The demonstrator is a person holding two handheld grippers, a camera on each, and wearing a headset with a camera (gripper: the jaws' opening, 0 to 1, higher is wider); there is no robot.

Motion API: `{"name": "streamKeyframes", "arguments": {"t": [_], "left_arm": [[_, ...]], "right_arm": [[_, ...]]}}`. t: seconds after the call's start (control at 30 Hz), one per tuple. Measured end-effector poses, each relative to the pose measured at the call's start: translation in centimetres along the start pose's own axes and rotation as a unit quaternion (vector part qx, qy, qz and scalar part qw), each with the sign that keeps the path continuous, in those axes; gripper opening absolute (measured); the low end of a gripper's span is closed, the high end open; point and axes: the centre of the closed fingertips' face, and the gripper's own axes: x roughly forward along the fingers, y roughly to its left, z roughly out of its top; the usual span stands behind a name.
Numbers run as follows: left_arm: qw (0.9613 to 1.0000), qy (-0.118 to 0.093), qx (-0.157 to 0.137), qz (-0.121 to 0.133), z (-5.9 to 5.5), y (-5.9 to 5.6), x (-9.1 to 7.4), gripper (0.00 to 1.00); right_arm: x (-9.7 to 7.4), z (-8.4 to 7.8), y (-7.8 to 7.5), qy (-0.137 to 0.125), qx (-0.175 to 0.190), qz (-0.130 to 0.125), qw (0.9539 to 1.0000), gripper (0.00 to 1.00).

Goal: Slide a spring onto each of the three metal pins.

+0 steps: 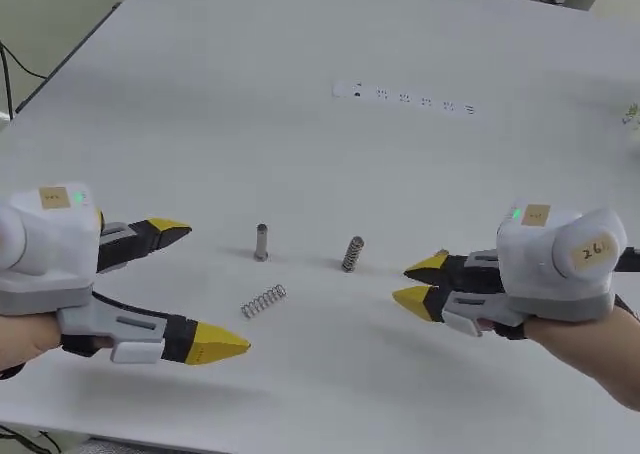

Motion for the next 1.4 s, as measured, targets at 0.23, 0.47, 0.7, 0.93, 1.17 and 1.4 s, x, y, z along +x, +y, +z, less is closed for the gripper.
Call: {"name": "streamKeyframes", "arguments": {"t": [0.23, 0.47, 0.7, 0.93, 1.17, 1.4], "left_arm": [[1.0, -0.001, -0.002, 0.001, -0.1, 0.2, -0.1, 0.96], [1.0, -0.001, -0.004, 0.002, -0.4, 0.3, -0.2, 0.96], [1.0, 0.001, -0.006, 0.002, -0.6, 0.2, -0.3, 0.96], [1.0, 0.0, -0.006, 0.004, -0.6, 0.2, -0.3, 0.95], [1.0, 0.003, -0.003, 0.004, -0.7, 0.1, -0.5, 0.95], [1.0, 0.005, -0.005, 0.004, -1.0, 0.1, -0.5, 0.95]], "right_arm": [[0.7, 0.1, 0.9, 0.01, -0.019, 0.018, 0.9996, 0.15], [2.1, 0.7, 2.1, 0.027, -0.059, 0.043, 0.997, 0.16], [4.1, 2.2, 3.5, 0.041, -0.126, 0.076, 0.9883, 0.17], [6.2, 4.2, 5.2, 0.041, -0.201, 0.108, 0.9728, 0.17], [8.2, 5.1, 6.4, 0.047, -0.24, 0.129, 0.961, 0.18], [10.0, 4.5, 7.1, 0.063, -0.251, 0.144, 0.9551, 0.18]]}}
